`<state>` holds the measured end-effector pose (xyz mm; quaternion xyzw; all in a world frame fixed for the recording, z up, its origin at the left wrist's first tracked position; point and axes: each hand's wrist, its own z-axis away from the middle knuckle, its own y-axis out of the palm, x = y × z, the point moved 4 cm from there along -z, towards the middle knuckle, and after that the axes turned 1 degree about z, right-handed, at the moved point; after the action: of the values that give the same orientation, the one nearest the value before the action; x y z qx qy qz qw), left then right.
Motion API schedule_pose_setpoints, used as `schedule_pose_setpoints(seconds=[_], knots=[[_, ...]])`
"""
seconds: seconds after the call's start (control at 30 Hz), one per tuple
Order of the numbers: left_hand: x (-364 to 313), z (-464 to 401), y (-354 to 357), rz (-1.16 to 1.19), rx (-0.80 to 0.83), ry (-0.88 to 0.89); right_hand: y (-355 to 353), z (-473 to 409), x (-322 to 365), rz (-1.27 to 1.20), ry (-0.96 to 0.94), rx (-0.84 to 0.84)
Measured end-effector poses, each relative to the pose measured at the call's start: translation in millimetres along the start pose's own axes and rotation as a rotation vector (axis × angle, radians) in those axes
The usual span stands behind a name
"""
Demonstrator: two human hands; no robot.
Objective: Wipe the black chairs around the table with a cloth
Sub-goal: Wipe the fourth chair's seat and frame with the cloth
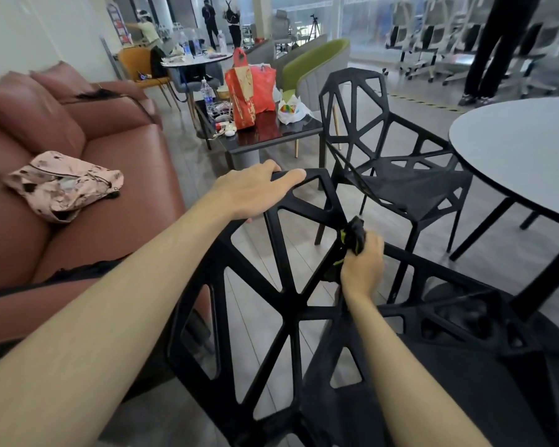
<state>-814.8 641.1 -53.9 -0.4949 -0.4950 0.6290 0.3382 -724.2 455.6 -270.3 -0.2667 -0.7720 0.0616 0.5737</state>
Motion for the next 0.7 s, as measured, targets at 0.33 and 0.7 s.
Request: schedule_pose_setpoints(seconds=[0.33,0.7], knots=[[1,0,0,-0.017,-0.032,-0.023,-11,71,-82,0.293,-0.026,0.293],[-2,4,-1,-0.007,-0.025,-0.009,-6,-7,2,0.153,-0.086,0.147]])
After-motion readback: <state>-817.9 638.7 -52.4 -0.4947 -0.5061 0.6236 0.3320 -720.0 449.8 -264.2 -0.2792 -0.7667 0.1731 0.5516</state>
